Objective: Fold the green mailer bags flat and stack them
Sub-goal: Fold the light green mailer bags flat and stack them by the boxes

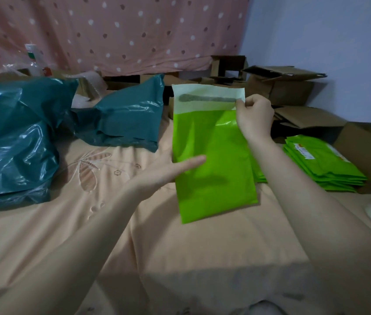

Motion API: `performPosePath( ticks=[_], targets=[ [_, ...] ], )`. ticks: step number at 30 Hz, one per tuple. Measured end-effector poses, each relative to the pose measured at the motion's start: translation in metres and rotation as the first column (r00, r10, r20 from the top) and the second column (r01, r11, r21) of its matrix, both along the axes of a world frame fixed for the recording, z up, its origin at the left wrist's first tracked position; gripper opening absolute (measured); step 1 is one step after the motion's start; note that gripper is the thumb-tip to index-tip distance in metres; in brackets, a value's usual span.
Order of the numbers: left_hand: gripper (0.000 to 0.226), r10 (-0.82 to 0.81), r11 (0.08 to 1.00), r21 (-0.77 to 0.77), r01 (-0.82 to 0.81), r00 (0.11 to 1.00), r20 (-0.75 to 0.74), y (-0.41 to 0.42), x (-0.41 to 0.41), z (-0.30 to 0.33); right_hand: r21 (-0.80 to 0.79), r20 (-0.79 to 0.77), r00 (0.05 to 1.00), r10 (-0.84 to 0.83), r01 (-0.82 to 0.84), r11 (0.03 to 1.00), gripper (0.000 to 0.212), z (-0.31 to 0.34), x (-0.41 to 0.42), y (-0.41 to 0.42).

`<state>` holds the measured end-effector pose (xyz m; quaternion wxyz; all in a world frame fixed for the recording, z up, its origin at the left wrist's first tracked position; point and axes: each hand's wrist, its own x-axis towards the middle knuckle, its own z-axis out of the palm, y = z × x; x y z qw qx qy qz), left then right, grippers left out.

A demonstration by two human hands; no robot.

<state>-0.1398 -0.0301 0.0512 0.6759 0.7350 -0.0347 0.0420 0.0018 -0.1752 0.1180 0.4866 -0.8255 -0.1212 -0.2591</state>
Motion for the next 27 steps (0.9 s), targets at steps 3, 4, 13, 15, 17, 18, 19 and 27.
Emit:
performPosePath(
  ticks=[3, 4, 13, 15, 17, 18, 19, 27],
  targets=[
    [0.033, 0.21, 0.977, 0.024, -0.21, 0.978, 0.018, -0.006, 0.005, 0.0, 0.078, -0.037, 0.998, 0.046, -0.043, 0.996, 0.026, 0.0, 0.001, -0.004],
    [0.035, 0.274, 0.962, -0.003, -0.274, 0.962, 0.018, -0.004, 0.006, -0.001, 0.117, -0.049, 0.995, 0.087, -0.081, 0.99, 0.028, -0.001, 0.0, -0.006],
    [0.024, 0.415, 0.893, -0.14, -0.428, 0.903, -0.116, 0.013, 0.008, -0.014, 0.295, -0.427, 0.774, 0.468, -0.369, 0.881, 0.073, -0.057, -0.025, -0.023],
    [0.024, 0.41, 0.895, -0.123, -0.428, 0.9, -0.146, 0.013, 0.009, -0.021, 0.278, -0.499, 0.746, 0.441, -0.344, 0.897, 0.063, -0.075, -0.032, -0.028],
    [0.036, 0.417, 0.899, -0.061, -0.433, 0.892, -0.176, 0.011, 0.01, -0.03, 0.269, -0.548, 0.731, 0.407, -0.307, 0.913, 0.057, -0.091, -0.04, -0.03],
    [0.046, 0.437, 0.896, 0.001, -0.443, 0.883, -0.169, 0.011, 0.01, -0.035, 0.226, -0.555, 0.747, 0.367, -0.289, 0.93, 0.066, -0.101, -0.039, -0.031],
    [0.055, 0.462, 0.887, 0.087, -0.454, 0.876, -0.139, 0.011, 0.011, -0.04, 0.165, -0.555, 0.766, 0.325, -0.281, 0.945, 0.073, -0.108, -0.041, -0.03],
    [0.073, 0.491, 0.627, 0.556, -0.546, 0.831, 0.263, 0.001, 0.009, -0.052, -0.336, -0.232, 0.968, 0.092, -0.168, 0.927, 0.052, -0.124, -0.052, -0.036]
  ],
)
